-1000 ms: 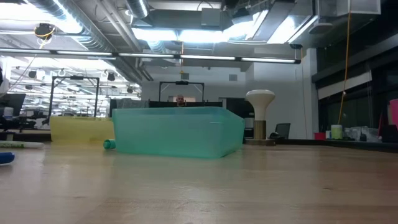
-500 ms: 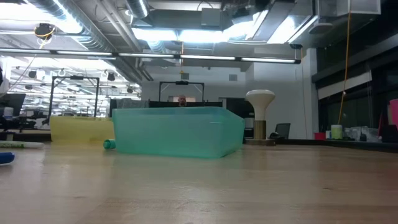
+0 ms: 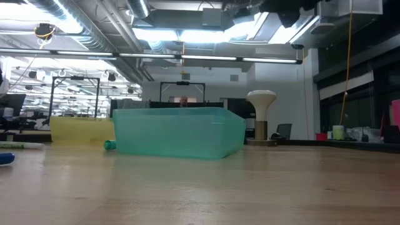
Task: Pick & Place Markers
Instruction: Put the right blue marker pen into the yellow bin
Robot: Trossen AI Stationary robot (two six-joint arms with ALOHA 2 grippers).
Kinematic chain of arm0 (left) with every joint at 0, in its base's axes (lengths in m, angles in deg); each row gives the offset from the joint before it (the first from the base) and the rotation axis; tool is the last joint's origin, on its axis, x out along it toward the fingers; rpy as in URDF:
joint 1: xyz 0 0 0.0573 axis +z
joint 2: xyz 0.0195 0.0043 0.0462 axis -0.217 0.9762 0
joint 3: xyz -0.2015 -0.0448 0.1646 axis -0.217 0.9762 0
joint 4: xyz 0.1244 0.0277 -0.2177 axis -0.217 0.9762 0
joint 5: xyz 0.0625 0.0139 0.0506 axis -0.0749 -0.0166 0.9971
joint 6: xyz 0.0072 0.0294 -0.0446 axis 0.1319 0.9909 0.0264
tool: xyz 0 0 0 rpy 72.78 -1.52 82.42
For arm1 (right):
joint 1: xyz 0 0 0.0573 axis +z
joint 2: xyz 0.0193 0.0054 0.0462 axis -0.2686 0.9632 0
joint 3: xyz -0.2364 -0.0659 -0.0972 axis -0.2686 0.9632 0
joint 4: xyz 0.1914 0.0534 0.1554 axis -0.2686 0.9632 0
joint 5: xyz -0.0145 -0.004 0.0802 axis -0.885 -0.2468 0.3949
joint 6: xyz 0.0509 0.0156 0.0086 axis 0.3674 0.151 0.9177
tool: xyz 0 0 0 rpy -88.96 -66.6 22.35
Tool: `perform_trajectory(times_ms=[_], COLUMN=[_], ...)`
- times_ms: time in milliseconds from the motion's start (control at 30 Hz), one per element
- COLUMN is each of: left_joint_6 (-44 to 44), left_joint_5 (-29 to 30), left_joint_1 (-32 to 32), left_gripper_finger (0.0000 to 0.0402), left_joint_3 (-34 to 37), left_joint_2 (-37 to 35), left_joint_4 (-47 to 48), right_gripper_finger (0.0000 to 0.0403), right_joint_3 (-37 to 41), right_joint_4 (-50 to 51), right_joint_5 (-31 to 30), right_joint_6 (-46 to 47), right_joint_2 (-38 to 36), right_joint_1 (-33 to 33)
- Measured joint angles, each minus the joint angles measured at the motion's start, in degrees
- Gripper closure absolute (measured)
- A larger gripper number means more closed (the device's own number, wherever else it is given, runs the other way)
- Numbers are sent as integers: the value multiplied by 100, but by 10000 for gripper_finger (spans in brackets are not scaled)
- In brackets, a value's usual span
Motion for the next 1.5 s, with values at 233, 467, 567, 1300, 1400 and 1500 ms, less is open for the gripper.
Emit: perform_trajectory(times_ms=[233, 467, 567, 1300, 1400, 1500], left_joint_6=[-1343, -2542, -2939, -6488, -6701, -6731], left_joint_5=[-137, -798, -812, -444, -657, -778], left_joint_1=[-230, -464, -657, -1912, -2001, -2081], left_gripper_finger=[141, 141, 141, 141, 141, 141], left_joint_3=[0, 0, 0, 0, 0, 0], left_joint_2=[482, 883, 1045, 2317, 2592, 2760], left_joint_4=[106, 302, 565, 3352, 3651, 3904], right_gripper_finger=[391, 390, 390, 389, 389, 389], right_joint_3=[0, -2, -2, -4, -6, -7], right_joint_4=[-17, -15, -16, 27, 27, 27], right_joint_5=[2, 4, 4, 65, 65, 83], right_joint_6=[-246, -288, -288, -310, -292, -285], right_joint_2=[-2, -2, -2, 0, 0, 0], right_joint_1=[0, 0, 0, 2, 2, 2])
